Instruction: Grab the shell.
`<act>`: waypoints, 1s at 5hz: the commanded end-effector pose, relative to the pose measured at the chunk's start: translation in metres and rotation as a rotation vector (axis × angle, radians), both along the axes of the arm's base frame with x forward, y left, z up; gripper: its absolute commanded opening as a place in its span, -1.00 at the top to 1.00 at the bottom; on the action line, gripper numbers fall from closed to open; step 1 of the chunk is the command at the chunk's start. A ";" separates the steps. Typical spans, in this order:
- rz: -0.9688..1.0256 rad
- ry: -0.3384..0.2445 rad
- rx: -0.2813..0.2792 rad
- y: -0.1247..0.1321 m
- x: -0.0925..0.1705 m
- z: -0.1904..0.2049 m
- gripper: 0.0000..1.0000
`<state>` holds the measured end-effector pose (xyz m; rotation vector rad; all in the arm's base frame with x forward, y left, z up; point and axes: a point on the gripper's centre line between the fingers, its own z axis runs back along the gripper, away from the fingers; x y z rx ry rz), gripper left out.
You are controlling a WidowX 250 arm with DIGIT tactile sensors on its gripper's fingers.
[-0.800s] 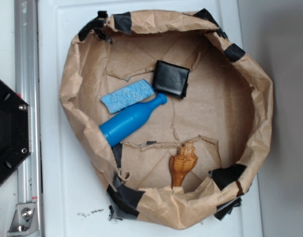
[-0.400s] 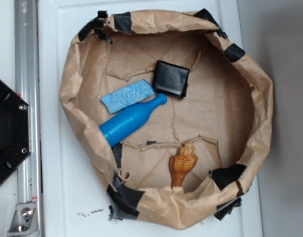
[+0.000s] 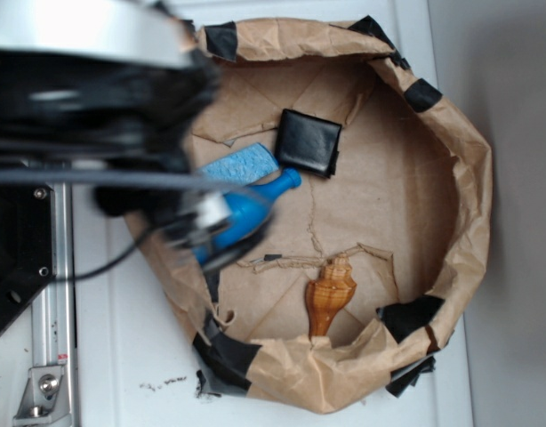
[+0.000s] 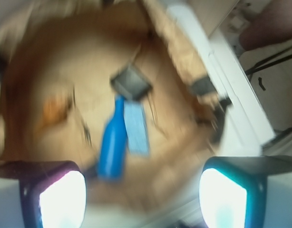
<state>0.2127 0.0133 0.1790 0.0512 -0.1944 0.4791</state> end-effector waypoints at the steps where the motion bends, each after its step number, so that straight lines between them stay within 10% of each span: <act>1: 0.194 -0.129 -0.232 -0.028 0.066 -0.054 -1.00; 4: 0.017 -0.002 -0.274 -0.106 0.080 -0.122 -1.00; 5: -0.021 -0.009 -0.187 -0.109 0.077 -0.139 -0.06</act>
